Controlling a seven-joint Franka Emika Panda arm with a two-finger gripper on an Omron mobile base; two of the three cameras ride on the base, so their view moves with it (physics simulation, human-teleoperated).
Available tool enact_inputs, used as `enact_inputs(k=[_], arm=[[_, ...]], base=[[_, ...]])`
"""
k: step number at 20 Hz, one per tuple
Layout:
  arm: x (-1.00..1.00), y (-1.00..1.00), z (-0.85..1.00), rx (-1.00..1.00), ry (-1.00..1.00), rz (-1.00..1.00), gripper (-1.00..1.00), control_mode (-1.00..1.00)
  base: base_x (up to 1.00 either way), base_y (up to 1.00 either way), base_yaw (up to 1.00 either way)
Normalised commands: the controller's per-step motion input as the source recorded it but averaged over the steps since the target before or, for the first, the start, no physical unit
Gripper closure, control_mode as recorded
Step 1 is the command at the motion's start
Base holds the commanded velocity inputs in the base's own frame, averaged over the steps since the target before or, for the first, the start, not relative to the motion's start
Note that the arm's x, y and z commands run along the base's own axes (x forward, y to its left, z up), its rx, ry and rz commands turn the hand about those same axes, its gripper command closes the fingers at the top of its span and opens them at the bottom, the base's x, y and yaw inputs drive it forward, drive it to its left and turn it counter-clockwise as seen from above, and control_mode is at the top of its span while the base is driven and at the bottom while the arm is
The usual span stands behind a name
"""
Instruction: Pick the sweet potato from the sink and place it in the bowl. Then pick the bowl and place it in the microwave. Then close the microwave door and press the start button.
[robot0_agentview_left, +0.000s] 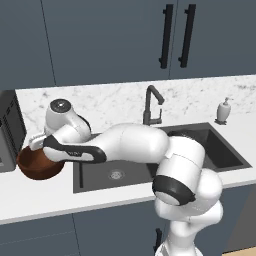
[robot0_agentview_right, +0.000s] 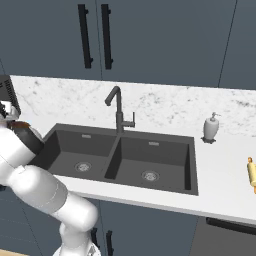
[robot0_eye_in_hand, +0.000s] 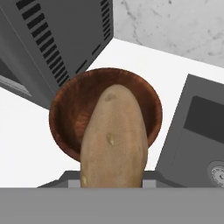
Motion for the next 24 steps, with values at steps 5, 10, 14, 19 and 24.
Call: enact_inputs(k=[5,10,14,19,24], arm=[[0.33,0.25,-0.18,-0.01,0.03,-0.01,1.00,-1.00],[0.11,0.11,-0.19,0.00,0.01,-0.01,1.00,-1.00],[0.09,0.00,-0.24,0.00,0.04,-0.01,1.00,-1.00],[0.13,0.00,-0.27,0.00,0.05,-0.02,1.00,-1.00],[0.13,0.00,-0.20,0.00,0.05,0.00,1.00,-1.00]], base=[[0.00,0.00,0.00],[0.00,0.00,0.00],[0.00,0.00,0.00],[0.00,0.00,0.00],[0.00,0.00,0.00]])
